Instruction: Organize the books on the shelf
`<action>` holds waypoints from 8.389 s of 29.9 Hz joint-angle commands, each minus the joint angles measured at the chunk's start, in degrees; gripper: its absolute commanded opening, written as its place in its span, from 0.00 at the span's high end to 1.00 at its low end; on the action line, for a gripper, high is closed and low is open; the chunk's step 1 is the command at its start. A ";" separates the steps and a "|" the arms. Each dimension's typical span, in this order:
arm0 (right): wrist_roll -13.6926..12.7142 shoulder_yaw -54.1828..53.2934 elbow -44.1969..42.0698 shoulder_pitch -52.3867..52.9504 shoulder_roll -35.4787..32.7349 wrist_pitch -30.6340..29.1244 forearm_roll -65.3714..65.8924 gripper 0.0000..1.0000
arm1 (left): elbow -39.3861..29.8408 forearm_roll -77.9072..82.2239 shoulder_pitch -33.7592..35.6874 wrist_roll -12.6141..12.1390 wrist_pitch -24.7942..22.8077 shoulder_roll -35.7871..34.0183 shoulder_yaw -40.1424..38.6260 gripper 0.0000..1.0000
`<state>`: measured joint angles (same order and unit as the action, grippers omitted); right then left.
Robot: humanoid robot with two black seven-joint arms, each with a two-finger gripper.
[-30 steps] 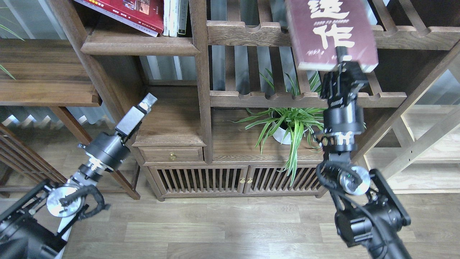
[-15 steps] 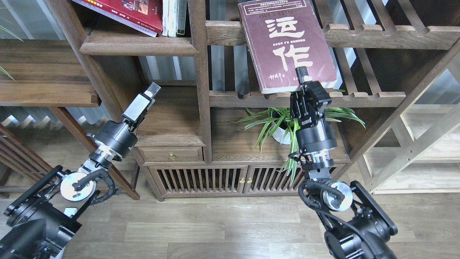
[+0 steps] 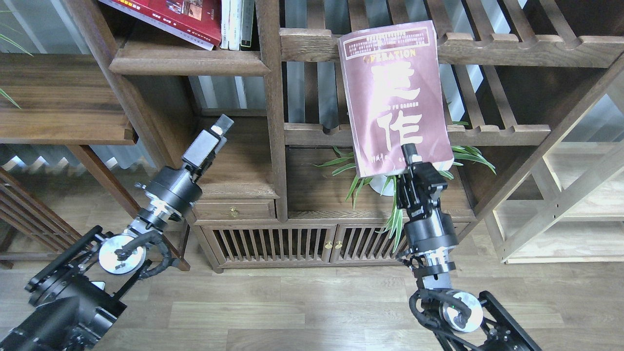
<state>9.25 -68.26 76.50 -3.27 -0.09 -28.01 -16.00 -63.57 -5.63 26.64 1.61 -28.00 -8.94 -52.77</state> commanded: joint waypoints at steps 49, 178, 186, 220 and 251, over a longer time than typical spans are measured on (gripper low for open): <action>-0.64 16.92 -1.00 -3.15 0.09 0.01 4.84 0.99 | -5.16 -19.51 -5.89 -5.48 0.00 -4.50 16.91 0.03; -1.25 7.70 -14.88 3.79 0.09 0.01 7.57 0.11 | -23.18 39.99 5.70 9.19 20.07 -8.90 -28.63 1.00; -1.25 7.52 -14.71 3.80 0.09 0.01 7.57 0.11 | -20.98 42.27 10.45 11.13 28.42 -6.97 -22.13 1.00; -1.16 6.29 -14.62 3.71 0.09 0.01 7.13 0.11 | 8.97 41.84 29.17 25.63 40.58 1.47 -9.02 0.99; -1.16 6.29 -12.16 3.09 0.09 0.01 7.13 0.12 | 27.89 33.93 42.01 26.39 34.33 4.55 -2.17 0.97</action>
<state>8.09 -61.96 64.09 -0.10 0.00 -28.00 -8.88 -36.34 28.33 68.41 28.00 6.33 -4.38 -55.03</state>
